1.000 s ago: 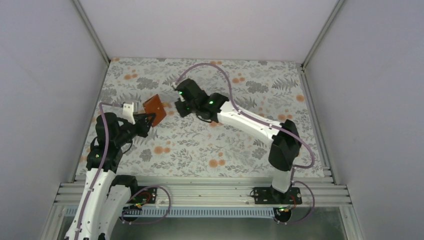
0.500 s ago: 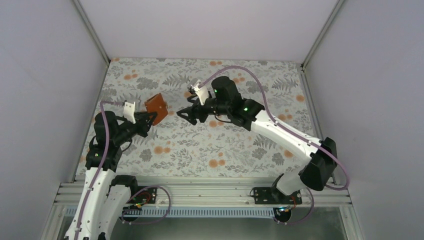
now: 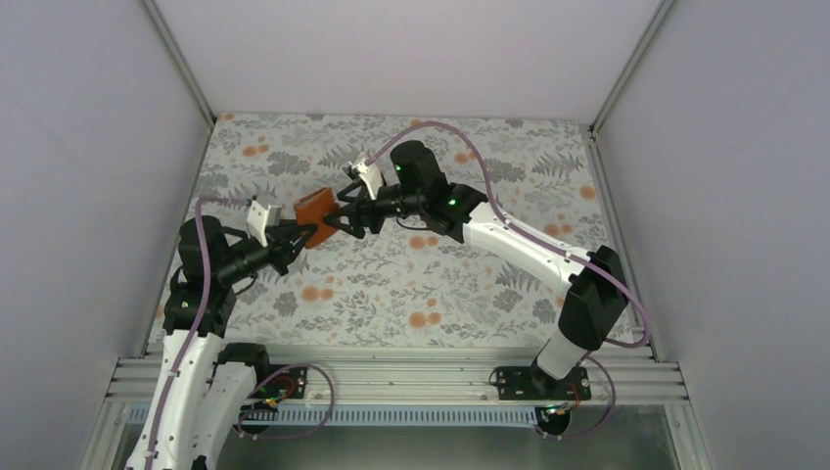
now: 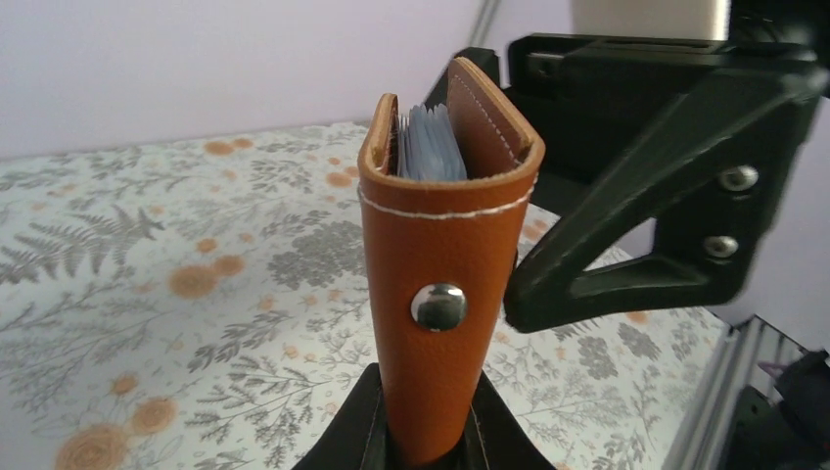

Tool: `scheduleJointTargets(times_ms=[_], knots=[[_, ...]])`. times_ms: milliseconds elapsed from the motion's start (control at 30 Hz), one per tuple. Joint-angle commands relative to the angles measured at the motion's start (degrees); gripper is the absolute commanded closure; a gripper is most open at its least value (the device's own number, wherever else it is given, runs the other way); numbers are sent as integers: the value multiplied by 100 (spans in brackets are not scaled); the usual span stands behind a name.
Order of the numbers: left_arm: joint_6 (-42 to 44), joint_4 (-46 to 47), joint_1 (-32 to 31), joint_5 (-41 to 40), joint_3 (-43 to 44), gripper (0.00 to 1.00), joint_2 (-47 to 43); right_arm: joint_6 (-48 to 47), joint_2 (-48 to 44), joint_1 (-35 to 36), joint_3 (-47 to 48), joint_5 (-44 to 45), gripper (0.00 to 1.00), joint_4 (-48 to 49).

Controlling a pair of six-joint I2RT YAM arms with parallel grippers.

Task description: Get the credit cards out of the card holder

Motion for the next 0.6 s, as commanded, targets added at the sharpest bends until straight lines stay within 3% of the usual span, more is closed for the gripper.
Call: scheduleJointTargets(times_ms=[0, 267, 567], knots=[[388, 161, 18, 753, 200, 98, -59, -389, -219, -182, -113, -465, 28, -52], [740, 323, 18, 1730, 319, 98, -15, -1399, -731, -319, -562, -929, 42, -713], [1998, -321, 18, 2442, 742, 98, 128, -1865, -1057, -471, -578, -774, 44, -1086]])
